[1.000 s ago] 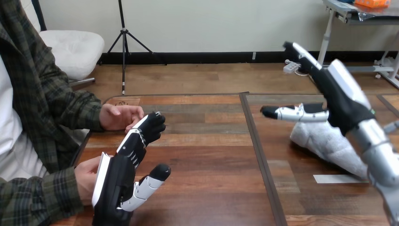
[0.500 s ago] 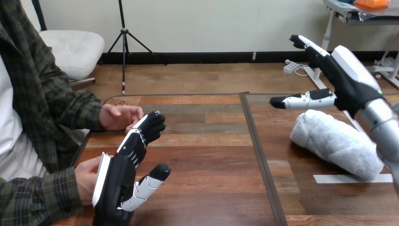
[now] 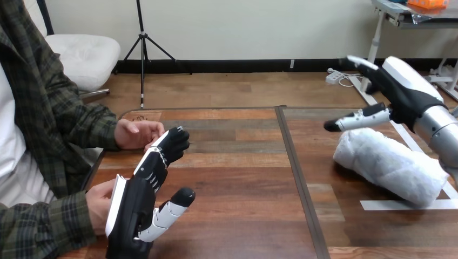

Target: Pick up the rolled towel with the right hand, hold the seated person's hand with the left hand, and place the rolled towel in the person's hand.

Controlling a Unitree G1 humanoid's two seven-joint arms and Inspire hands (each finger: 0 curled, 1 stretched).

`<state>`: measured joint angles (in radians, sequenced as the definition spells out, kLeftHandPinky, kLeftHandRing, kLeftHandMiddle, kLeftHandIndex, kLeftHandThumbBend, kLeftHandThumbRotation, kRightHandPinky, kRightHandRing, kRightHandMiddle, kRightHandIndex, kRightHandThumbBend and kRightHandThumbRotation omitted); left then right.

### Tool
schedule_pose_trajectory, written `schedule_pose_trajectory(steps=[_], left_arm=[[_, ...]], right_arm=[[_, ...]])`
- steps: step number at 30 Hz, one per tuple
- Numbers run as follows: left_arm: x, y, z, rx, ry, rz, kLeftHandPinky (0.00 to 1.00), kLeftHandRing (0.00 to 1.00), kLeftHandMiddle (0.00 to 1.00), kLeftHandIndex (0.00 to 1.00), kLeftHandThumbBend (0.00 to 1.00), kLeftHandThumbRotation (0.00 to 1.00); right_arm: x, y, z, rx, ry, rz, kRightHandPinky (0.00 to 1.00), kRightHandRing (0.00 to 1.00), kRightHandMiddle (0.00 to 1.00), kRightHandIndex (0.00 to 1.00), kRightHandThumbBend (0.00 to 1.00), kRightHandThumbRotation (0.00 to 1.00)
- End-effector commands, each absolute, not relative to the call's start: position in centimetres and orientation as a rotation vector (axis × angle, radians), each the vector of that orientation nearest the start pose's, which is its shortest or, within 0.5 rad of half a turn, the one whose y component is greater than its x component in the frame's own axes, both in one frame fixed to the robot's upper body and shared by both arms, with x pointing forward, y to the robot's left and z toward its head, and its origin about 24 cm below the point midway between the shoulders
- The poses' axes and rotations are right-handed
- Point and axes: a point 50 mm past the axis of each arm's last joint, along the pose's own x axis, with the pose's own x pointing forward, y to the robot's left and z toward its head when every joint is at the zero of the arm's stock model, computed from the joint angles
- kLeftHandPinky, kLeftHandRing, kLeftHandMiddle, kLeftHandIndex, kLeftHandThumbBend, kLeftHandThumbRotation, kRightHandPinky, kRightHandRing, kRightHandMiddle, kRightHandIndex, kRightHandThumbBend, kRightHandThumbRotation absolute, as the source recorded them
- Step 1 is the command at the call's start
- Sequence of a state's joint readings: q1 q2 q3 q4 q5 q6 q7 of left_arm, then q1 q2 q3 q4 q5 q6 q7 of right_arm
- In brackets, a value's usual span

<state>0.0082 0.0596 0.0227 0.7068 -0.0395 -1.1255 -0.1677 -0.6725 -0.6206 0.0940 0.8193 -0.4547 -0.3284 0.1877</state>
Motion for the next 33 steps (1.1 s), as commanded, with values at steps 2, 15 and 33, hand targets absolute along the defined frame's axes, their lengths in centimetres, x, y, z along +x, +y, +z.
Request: schedule_pose_trajectory(steps=[2, 15, 33], left_arm=[[21.1, 16.2, 1.0, 0.068, -0.518, -0.105, 0.84, 0.84, 0.85, 0.85, 1.0, 0.74], [20.7, 16.4, 1.2, 0.062, -0.531, -0.097, 0.84, 0.84, 0.84, 0.84, 1.0, 0.74], [20.4, 16.6, 1.6, 0.071, -0.547, -0.088, 0.84, 0.83, 0.84, 0.84, 1.0, 0.74]], right_arm=[[37.3, -27.0, 14.1, -1.127, 0.011, 0.159, 0.77, 0.96, 0.94, 0.93, 1.0, 0.34], [37.7, -28.3, 13.1, -1.197, 0.162, 0.159, 0.8, 0.96, 0.94, 0.94, 0.98, 0.34], [37.4, -29.1, 11.4, -1.189, 0.314, 0.162, 0.79, 0.96, 0.95, 0.95, 0.94, 0.32]])
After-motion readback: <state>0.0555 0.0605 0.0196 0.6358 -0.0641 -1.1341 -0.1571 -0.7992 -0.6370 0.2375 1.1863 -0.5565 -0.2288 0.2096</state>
